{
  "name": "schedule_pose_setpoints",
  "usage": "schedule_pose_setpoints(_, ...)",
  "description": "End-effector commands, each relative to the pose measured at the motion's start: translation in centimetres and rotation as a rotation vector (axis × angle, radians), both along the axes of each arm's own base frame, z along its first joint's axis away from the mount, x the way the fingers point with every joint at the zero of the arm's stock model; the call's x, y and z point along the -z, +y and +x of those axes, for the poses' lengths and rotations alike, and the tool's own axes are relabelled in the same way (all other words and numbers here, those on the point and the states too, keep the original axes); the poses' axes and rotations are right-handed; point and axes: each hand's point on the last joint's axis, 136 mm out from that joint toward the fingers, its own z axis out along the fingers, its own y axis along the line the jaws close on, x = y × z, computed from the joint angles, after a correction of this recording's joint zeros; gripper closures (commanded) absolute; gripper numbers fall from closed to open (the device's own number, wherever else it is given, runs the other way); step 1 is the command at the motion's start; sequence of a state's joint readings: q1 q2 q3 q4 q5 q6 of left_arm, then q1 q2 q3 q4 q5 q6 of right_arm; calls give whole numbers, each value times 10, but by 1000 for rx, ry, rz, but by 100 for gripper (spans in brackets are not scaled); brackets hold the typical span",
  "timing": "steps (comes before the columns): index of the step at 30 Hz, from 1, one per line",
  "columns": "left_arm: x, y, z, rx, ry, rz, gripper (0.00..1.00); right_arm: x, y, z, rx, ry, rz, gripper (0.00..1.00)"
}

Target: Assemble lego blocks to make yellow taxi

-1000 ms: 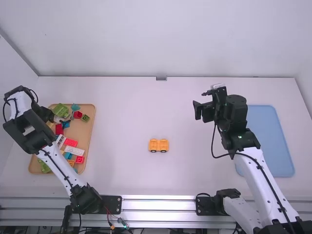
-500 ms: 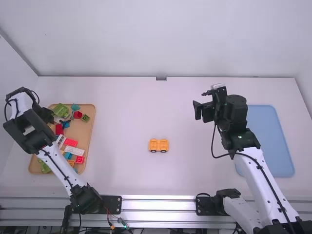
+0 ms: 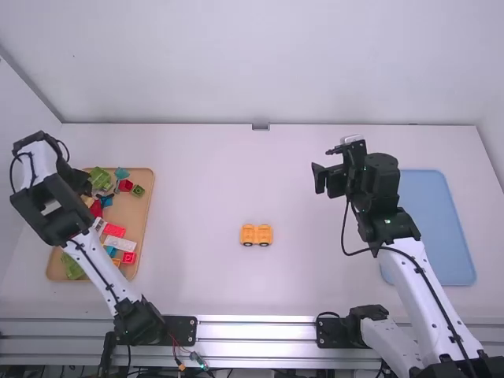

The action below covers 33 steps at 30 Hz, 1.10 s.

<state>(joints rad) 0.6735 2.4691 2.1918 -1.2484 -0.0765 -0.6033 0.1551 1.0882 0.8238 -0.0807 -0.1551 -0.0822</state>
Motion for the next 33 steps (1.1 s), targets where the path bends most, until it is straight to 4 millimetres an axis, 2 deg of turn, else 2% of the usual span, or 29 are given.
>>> schedule_pose_setpoints(1, -37, -29, 17, 42, -62, 66, 98, -16, 2, 4, -4, -27, 10, 1)
schedule_pose_setpoints(2, -41, -34, 21, 53, -82, 82, 98, -15, 2, 4, -5, -27, 10, 1)
schedule_pose_setpoints(4, -55, -56, 26, 74, -167, 95, 98, -15, 2, 4, -5, -26, 10, 1)
schedule_pose_setpoints(5, -55, -58, 26, 73, -173, 94, 98, -15, 2, 4, -5, -26, 10, 1)
schedule_pose_setpoints(7, -68, -91, 27, 124, -272, 85, 98, -15, 2, 4, -4, -25, 9, 1)
schedule_pose_setpoints(8, -72, -111, 22, 140, -303, 87, 99, -15, 2, 4, -6, -24, 9, 1)
schedule_pose_setpoints(9, -74, -115, 20, 143, -311, 90, 98, -15, 3, 4, -6, -24, 9, 1)
schedule_pose_setpoints(14, -81, -177, -12, 172, -335, 95, 98, -15, 3, 4, -6, -25, 9, 1)
schedule_pose_setpoints(15, -80, -181, -14, 171, -335, 92, 98, -15, 3, 4, -6, -25, 9, 1)
schedule_pose_setpoints(16, -78, -201, -20, 135, -348, 79, 98, -15, 3, 4, -5, -24, 11, 1)
schedule_pose_setpoints(18, -73, -219, -26, 115, -343, 50, 98, -15, 2, 4, -4, -24, 12, 1)
schedule_pose_setpoints(19, -66, -243, -33, 112, -333, -8, 98, -15, 3, 4, -4, -25, 13, 1)
schedule_pose_setpoints(22, -56, -274, -40, 148, -311, -85, 98, -16, 3, 4, -4, -27, 13, 1)
schedule_pose_setpoints(23, -51, -290, -43, 188, -298, -111, 98, -16, 3, 4, -5, -26, 13, 1)
schedule_pose_setpoints(24, -50, -292, -43, 192, -297, -114, 98, -16, 3, 4, -5, -26, 13, 1)
schedule_pose_setpoints(25, -44, -304, -46, 170, -281, -129, 98, -15, 3, 4, -5, -25, 13, 1)
schedule_pose_setpoints(26, -38, -313, -52, 61, -246, -131, 98, -15, 3, 4, -5, -23, 12, 1)
schedule_pose_setpoints(27, -38, -313, -52, 61, -246, -131, 98, -15, 3, 4, -5, -23, 12, 1)
schedule_pose_setpoints(28, -29, -320, -59, -75, -204, -99, 98, -14, 2, 3, -3, -19, 11, 1)
schedule_pose_setpoints(29, -25, -323, -61, -114, -193, -72, 98, -14, 2, 3, -4, -18, 11, 1)
schedule_pose_setpoints(33, -15, -356, -54, -79, -207, -59, 98, -13, 2, 3, -5, -15, 11, 1)
